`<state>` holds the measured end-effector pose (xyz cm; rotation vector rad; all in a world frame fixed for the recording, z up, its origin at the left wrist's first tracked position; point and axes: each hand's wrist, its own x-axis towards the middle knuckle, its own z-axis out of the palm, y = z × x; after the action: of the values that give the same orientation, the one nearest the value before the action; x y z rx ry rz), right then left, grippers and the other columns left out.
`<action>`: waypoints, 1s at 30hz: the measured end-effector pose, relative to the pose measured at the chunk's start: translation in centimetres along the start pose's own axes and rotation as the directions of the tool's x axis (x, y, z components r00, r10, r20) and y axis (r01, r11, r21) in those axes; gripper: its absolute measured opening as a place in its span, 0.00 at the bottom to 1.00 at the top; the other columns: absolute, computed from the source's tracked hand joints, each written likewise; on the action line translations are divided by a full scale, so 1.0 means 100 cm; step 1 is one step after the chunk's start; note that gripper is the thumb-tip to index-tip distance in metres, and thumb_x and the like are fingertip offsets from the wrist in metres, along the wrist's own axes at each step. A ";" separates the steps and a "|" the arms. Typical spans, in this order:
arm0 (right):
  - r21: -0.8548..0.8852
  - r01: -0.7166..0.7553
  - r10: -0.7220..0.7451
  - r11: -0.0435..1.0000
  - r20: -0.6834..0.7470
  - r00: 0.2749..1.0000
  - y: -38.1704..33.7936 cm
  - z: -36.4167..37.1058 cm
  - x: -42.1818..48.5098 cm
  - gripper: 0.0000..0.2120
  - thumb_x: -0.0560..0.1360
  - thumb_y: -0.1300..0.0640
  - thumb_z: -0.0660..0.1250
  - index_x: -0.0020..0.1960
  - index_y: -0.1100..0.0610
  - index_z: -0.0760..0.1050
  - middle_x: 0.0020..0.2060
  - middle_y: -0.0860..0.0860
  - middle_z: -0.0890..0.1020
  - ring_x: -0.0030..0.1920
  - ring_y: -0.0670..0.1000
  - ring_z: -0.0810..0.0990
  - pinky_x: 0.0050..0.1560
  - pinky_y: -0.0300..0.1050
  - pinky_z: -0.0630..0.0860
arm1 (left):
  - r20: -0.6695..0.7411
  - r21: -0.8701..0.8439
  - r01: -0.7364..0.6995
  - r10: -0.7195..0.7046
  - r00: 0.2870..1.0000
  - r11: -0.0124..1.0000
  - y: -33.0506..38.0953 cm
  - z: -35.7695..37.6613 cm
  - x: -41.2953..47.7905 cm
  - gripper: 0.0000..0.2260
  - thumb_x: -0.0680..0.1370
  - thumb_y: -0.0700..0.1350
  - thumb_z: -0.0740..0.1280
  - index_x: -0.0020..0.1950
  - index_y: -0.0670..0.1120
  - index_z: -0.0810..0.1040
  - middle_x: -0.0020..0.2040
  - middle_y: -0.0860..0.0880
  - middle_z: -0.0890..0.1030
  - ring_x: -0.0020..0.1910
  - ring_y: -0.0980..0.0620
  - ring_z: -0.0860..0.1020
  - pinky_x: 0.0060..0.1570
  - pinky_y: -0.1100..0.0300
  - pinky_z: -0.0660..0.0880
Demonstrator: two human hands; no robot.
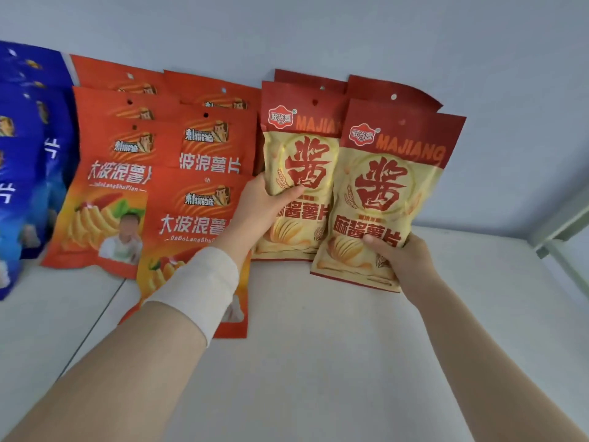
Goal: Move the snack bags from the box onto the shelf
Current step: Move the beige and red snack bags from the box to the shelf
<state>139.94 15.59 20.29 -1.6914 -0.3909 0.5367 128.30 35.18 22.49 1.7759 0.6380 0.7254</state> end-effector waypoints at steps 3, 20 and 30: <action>-0.037 0.033 -0.033 0.999 0.022 0.999 -0.002 0.005 0.020 0.09 0.66 0.56 0.75 0.42 0.50 0.76 0.38 0.44 0.83 0.37 0.41 0.82 0.34 0.32 0.77 | -0.007 0.058 -0.004 0.005 1.000 0.998 -0.004 0.002 0.017 0.20 0.73 0.47 0.71 0.64 0.46 0.74 0.54 0.54 0.79 0.53 0.57 0.77 0.46 0.72 0.70; -0.419 0.176 -0.316 0.891 -0.293 0.902 0.015 0.023 0.028 0.48 0.65 0.49 0.76 0.75 0.55 0.51 0.68 0.53 0.62 0.70 0.52 0.60 0.70 0.51 0.63 | -0.313 0.498 -0.166 0.354 0.881 0.851 -0.010 0.023 0.008 0.37 0.74 0.44 0.71 0.76 0.39 0.53 0.74 0.40 0.59 0.75 0.46 0.57 0.70 0.64 0.51; -0.905 0.313 -0.389 0.289 0.188 0.902 0.002 0.033 -0.073 0.22 0.78 0.51 0.59 0.70 0.55 0.64 0.66 0.55 0.70 0.67 0.57 0.66 0.65 0.51 0.63 | 0.302 0.907 -0.380 0.348 0.888 0.183 0.022 -0.021 -0.087 0.18 0.77 0.39 0.64 0.67 0.41 0.70 0.71 0.40 0.65 0.69 0.41 0.65 0.68 0.48 0.61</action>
<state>132.03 14.35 20.60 -2.5985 -1.1675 -0.1936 121.09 29.58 23.62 3.2116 0.6823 0.6412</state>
